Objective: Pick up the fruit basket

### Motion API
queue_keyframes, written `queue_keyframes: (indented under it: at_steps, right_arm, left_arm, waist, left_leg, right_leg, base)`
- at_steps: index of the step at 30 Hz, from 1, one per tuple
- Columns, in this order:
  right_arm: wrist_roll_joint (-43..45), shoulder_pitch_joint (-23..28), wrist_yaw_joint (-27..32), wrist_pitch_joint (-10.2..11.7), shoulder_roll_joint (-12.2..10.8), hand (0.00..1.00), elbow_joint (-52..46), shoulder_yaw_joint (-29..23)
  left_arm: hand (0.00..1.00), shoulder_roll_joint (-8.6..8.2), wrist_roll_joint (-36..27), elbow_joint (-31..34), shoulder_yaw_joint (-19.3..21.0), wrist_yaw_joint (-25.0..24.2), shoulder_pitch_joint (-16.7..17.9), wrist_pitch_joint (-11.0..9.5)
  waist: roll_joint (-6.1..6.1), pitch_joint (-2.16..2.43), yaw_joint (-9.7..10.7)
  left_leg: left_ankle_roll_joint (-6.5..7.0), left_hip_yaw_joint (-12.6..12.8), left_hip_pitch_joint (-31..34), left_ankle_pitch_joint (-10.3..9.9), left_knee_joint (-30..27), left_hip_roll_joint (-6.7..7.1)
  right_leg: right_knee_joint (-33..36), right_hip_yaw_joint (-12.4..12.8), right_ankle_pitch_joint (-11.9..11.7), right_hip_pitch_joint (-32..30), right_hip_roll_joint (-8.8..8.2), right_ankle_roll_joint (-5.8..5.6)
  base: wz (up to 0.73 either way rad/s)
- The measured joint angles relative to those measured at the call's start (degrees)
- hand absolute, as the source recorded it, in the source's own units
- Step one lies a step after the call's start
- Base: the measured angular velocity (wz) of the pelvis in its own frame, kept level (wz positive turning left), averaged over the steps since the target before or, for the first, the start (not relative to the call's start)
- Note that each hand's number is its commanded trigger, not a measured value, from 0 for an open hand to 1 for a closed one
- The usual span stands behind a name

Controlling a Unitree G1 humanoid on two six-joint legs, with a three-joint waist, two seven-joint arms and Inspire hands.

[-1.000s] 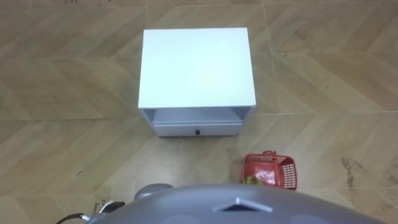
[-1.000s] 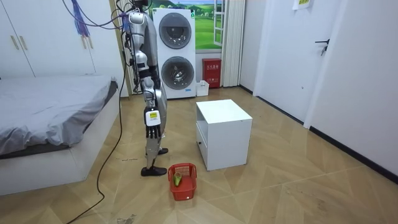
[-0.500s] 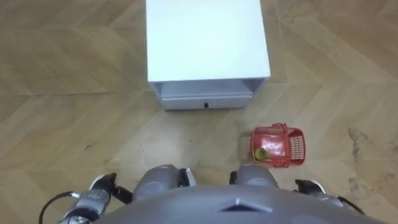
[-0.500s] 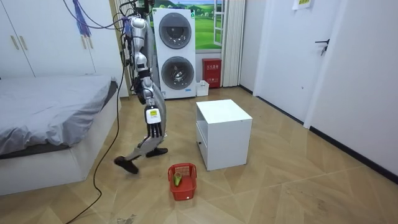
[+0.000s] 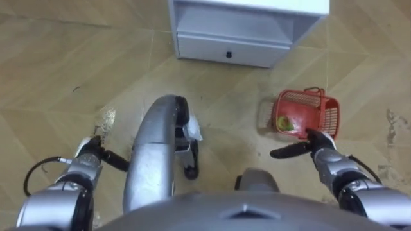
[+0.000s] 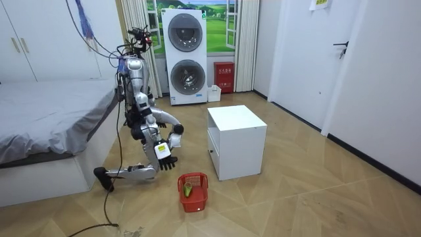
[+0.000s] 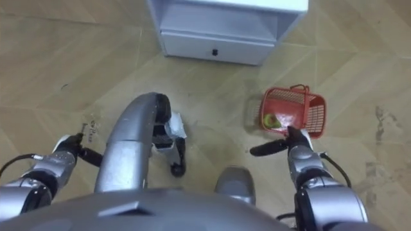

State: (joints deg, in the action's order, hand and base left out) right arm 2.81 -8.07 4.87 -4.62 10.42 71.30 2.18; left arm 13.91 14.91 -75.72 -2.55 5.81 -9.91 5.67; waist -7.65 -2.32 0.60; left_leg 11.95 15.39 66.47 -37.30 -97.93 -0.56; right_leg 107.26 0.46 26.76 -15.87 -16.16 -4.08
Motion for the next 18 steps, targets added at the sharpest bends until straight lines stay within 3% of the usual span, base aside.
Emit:
queue_keyframes:
  at_steps: [5, 6, 7, 11, 12, 14, 15, 16, 18]
  right_arm:
    - [-2.93, 2.61, 1.92, 0.08, 0.23, 0.0, 0.11, 0.64]
    - [-3.41, 3.32, 2.38, 0.21, 0.11, 0.0, 0.06, 0.69]
    - [-3.63, 3.93, 2.92, 0.46, -0.02, 0.0, -0.03, 0.72]
    - [-3.16, 4.15, 5.5, 1.75, 0.0, 0.0, -0.74, 0.6]
    - [-2.88, 4.17, 6.31, 2.09, 0.01, 0.0, -1.89, 0.6]
    - [-2.25, 4.01, 7.45, 2.35, 0.1, 0.0, -4.53, 0.46]
    - [-1.71, 3.44, 8.23, 3.1, 0.3, 0.0, -6.44, 0.38]
    - [-1.16, 2.72, 9.08, 4.13, 0.55, 0.0, -8.14, 0.31]
    - [-1.02, 2.53, 9.8, 5.08, 0.53, 0.0, -11.01, 0.31]
  left_arm:
    - [0.0, -0.44, -3.07, -1.65, -1.49, 2.02, 1.48, -2.32]
    - [0.0, -0.41, -4.17, -1.98, -1.99, 2.86, 2.2, -3.01]
    - [0.0, -0.35, -4.2, -1.97, -2.18, 3.78, 3.02, -3.8]
    - [0.0, -0.34, -4.32, -1.98, -2.2, 5.2, 3.97, -5.71]
    - [0.0, -0.3, -5.46, -1.94, -2.47, 5.53, 3.99, -6.61]
    - [0.0, -0.32, -7.15, -1.88, -3.36, 5.94, 4.07, -7.53]
    - [0.0, -0.48, -7.43, -1.83, -3.37, 5.98, 4.25, -7.82]
    - [0.0, -1.17, -7.53, -1.84, -3.37, 6.11, 4.48, -7.98]
    - [0.0, -1.24, -7.83, -1.85, -3.39, 6.2, 5.04, -8.19]
  waist:
    - [-0.75, 0.27, 1.51]
    - [-1.13, 0.56, 2.09]
    - [-1.55, 0.9, 2.49]
    - [-2.83, 1.21, 3.94]
    - [-3.75, 1.11, 4.33]
    - [-4.49, 1.28, 4.76]
    - [-4.55, 0.9, 5.38]
    - [-3.78, 0.9, 5.47]
    - [-3.97, 0.96, 5.5]
  left_leg:
    - [-0.14, 0.46, 3.4, -0.06, -4.66, 0.19]
    - [-0.19, 0.53, 3.35, -0.03, -4.87, 0.31]
    - [-0.37, 0.62, 3.25, 0.09, -4.86, 0.41]
    - [-0.84, 1.04, 3.04, 0.65, -4.98, 0.94]
    - [-1.17, 1.32, 3.06, 0.8, -5.24, 1.48]
    - [-1.8, 1.28, 3.77, 0.55, -6.53, 1.75]
    - [-2.41, 0.9, 4.39, 0.5, -7.58, 2.27]
    - [-3.33, -0.3, 4.75, 0.72, -7.72, 2.56]
    - [-5.07, -1.88, 4.9, 1.07, -7.39, 4.31]
  right_leg:
    - [7.23, 0.6, 2.84, -0.3, 0.11, -0.93]
    - [7.66, 0.61, 3.17, 0.04, 0.03, -1.09]
    - [7.75, 0.67, 3.7, 0.35, 0.0, -1.04]
    - [8.22, 0.93, 5.55, 1.4, -0.11, -0.4]
    - [9.11, 1.37, 5.84, 1.55, -0.55, -0.03]
    - [10.56, 1.87, 7.18, 2.11, -0.56, 0.97]
    - [11.61, 2.12, 8.22, 2.45, -0.41, 1.2]
    - [11.78, 2.64, 8.41, 2.24, 0.27, 1.5]
    - [11.91, 3.45, 8.43, 2.09, 0.25, 1.53]
  base:
    - [0.13]
    - [0.06]
    - [0.05]
    - [0.08]
    - [0.03]
    - [0.0]
    - [-0.11]
    - [-0.16]
    - [-0.23]
